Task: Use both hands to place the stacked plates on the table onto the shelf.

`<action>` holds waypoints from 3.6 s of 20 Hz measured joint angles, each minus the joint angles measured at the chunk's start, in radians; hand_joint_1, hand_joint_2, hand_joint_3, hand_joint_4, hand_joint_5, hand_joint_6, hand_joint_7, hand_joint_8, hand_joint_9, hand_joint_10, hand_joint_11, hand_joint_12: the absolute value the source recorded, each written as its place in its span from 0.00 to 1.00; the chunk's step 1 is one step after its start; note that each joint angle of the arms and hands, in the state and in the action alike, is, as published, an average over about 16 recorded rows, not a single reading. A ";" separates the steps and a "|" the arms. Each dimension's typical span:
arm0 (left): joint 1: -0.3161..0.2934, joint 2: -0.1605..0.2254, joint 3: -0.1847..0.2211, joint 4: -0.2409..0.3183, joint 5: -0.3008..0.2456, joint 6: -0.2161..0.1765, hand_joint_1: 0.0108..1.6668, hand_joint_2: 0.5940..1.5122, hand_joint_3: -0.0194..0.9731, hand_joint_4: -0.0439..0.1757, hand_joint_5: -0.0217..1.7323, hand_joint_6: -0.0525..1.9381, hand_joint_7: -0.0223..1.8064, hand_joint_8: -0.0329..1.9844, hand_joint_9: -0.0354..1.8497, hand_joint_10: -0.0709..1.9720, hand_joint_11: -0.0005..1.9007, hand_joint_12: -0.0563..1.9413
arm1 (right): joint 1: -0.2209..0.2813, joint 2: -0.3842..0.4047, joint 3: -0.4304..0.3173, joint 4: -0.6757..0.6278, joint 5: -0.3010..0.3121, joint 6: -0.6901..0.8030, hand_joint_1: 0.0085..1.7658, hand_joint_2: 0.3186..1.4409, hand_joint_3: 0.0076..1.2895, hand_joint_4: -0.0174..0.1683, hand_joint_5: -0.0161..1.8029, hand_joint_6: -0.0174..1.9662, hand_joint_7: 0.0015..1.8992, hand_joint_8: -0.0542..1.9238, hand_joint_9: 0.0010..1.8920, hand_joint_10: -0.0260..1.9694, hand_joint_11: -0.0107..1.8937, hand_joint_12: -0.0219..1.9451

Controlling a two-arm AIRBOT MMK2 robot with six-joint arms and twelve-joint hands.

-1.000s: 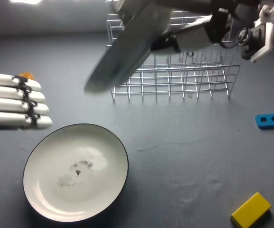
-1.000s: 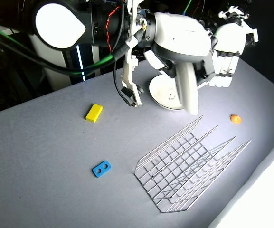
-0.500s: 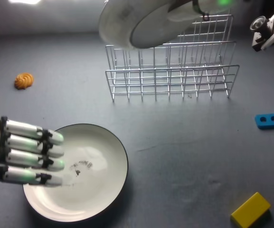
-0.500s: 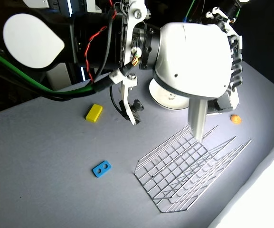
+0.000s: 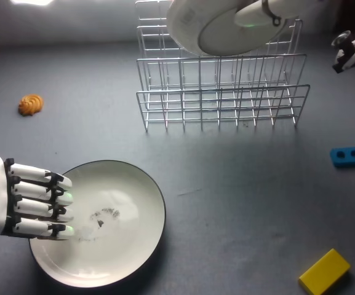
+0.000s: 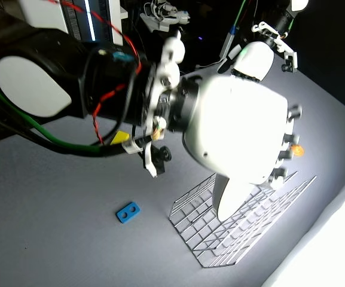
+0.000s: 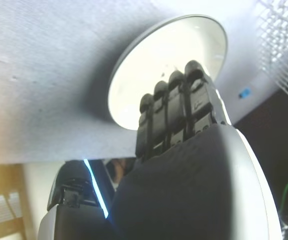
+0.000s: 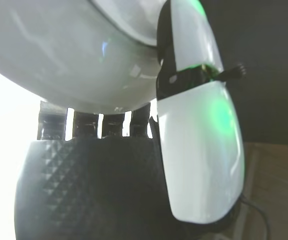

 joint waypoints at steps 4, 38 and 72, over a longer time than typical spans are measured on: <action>0.021 -0.015 -0.006 -0.027 0.058 -0.011 0.00 0.65 0.03 0.20 0.11 0.03 0.11 0.02 0.09 0.04 0.01 0.16 | -0.021 -0.036 0.048 0.044 -0.005 -0.014 0.72 0.60 0.00 0.06 0.51 0.52 0.55 0.51 0.57 0.43 0.44 0.76; 0.143 -0.003 -0.060 -0.384 0.279 -0.083 0.00 0.66 0.03 0.20 0.10 0.02 0.10 0.02 0.07 0.02 0.01 0.18 | -0.138 -0.115 0.178 0.135 0.034 -0.085 0.57 0.64 0.00 0.08 0.36 0.20 0.42 0.12 0.37 0.28 0.14 0.74; 0.261 0.017 -0.122 -0.482 0.300 -0.159 0.00 0.66 0.03 0.16 0.08 0.01 0.07 0.01 0.06 0.01 0.01 0.18 | -0.275 -0.289 -0.118 -0.162 0.084 -0.818 0.60 0.48 0.00 0.12 0.12 0.03 0.06 0.04 0.03 0.02 0.01 0.22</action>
